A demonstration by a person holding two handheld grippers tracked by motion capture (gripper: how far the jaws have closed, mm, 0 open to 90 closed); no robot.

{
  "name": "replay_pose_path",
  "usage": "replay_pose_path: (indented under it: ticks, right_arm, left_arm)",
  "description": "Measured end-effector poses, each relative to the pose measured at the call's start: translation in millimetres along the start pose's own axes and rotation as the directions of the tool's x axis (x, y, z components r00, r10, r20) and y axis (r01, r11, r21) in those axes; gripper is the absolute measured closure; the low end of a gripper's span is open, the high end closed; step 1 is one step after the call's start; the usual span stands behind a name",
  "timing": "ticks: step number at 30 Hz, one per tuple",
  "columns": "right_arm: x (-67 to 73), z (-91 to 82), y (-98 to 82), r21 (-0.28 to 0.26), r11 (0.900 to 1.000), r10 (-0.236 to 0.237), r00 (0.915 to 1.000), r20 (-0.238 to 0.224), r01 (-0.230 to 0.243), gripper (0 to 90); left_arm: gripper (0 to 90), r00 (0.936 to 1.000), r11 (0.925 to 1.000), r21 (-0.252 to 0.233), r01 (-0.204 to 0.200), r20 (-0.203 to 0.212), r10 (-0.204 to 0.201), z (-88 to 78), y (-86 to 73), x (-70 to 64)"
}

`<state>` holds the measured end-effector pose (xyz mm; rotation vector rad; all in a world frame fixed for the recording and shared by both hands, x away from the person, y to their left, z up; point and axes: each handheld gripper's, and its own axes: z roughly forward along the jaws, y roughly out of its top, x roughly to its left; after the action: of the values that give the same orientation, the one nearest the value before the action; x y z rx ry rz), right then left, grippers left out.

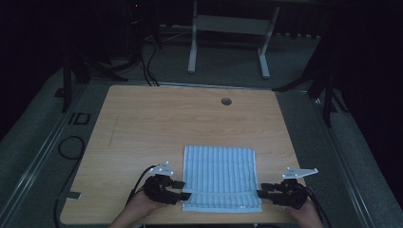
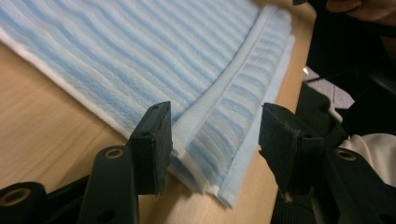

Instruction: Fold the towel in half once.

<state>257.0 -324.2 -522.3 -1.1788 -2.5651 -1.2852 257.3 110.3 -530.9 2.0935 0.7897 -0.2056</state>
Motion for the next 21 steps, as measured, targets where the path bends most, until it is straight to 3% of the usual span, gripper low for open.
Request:
replay_pose_path:
  ticks: [6, 7, 9, 11, 13, 17, 21]
  right_arm:
    - [-5.7, 19.5, 0.4, 0.080, 0.997, 0.025, 0.9990, -0.036, -0.022, 59.4]
    - [-5.8, 21.7, 0.4, 0.093, 0.995, 0.025, 0.9992, -0.031, -0.022, 62.9]
    - [-7.2, 25.8, 0.7, 0.116, 0.993, 0.031, 0.9986, -0.043, -0.026, 66.6]
    - [-5.8, 27.6, 1.7, 0.125, 0.992, 0.015, 0.9992, -0.037, -0.010, 78.2]
    - [-1.4, 25.8, 4.2, 0.114, 0.993, -0.031, 0.9992, -0.026, 0.033, 81.2]
    - [11.3, 9.5, 10.3, 0.052, 0.994, -0.098, 0.9950, -0.018, 0.099, 82.0]
    - [28.0, -17.0, 10.0, -0.014, 0.986, -0.168, 0.9856, -0.020, 0.168, 82.0]
  left_arm:
    - [49.4, 0.9986, 0.9946, 0.102, 0.020, 0.046, -0.025, 24.0, 5.3, 4.2]
    - [55.2, 0.9984, 0.9940, 0.106, 0.025, 0.047, -0.030, 25.7, 5.2, 5.2]
    - [58.4, 0.9978, 0.9928, 0.112, 0.043, 0.046, -0.048, 28.0, 5.6, 7.5]
    - [73.0, 0.9981, 0.9944, 0.096, 0.045, 0.039, -0.048, 26.5, 6.4, 8.2]
    - [88.1, 0.9974, 0.9969, 0.059, 0.053, 0.045, -0.055, 23.4, 7.2, 7.7]
    - [89.1, 0.9984, 0.9995, 0.014, 0.029, 0.048, -0.030, 12.6, 9.8, -1.2]
    - [89.1, 0.9986, 0.9998, -0.016, -0.007, 0.052, 0.008, 2.9, 8.6, -15.1]
